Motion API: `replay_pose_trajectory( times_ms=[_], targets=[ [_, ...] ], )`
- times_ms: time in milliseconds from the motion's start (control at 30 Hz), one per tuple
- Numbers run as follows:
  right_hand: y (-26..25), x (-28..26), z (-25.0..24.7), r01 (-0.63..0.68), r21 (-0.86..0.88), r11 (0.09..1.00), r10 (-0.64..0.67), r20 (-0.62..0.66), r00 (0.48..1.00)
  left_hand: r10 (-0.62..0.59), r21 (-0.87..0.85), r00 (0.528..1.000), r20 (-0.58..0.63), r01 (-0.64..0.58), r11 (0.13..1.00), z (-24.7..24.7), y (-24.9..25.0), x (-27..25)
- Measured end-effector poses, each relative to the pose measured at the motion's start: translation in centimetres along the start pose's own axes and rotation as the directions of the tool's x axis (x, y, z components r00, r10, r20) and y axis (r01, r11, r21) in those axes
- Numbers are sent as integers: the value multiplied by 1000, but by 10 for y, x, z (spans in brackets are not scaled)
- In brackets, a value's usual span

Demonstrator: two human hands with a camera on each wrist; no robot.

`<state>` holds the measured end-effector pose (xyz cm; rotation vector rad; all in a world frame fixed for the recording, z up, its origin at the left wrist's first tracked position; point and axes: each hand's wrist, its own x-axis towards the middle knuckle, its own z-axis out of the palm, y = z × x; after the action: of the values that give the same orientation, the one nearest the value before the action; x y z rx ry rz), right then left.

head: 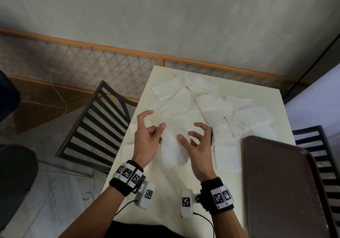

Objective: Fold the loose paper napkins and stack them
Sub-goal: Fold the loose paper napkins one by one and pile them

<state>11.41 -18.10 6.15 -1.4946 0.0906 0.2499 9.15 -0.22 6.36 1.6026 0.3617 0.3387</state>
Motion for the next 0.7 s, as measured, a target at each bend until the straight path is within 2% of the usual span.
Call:
replay_pose_trajectory(
  times_ms=[133, 233, 267, 367, 433, 567, 633, 667, 700],
  targets=[
    [2, 1, -3, -124, 46, 991, 111, 219, 969, 49, 131, 998, 48, -55, 990, -10, -8, 5],
    [-2, 2, -6, -90, 42, 995, 78, 243, 967, -32, 164, 983, 179, 3, 986, -21, -13, 9],
    [-3, 3, -8, -91, 63, 994, 73, 245, 967, -19, 209, 971, 239, -32, 977, -25, -12, 8],
    [-7, 6, -9, -157, 157, 975, 116, 245, 963, 112, 319, 917, 382, -244, 916, -32, -16, 6],
    [-11, 6, -9, -201, 183, 962, 145, 280, 949, 175, 366, 911, 373, -318, 875, -31, -21, 7],
    [-13, 8, -13, -210, 154, 965, 152, 319, 936, 310, 485, 902, 302, -425, 764, -29, -28, 9],
    [-13, 9, -14, -196, 188, 962, 138, 286, 948, 303, 439, 909, 287, -406, 802, -26, -27, 8],
    [-12, 11, -14, -169, 178, 969, 119, 259, 958, 234, 371, 929, 286, -332, 867, -25, -25, 7],
    [-11, 12, -14, -126, 141, 982, 92, 230, 969, 114, 279, 952, 284, -196, 940, -23, -22, 7]
  ],
)
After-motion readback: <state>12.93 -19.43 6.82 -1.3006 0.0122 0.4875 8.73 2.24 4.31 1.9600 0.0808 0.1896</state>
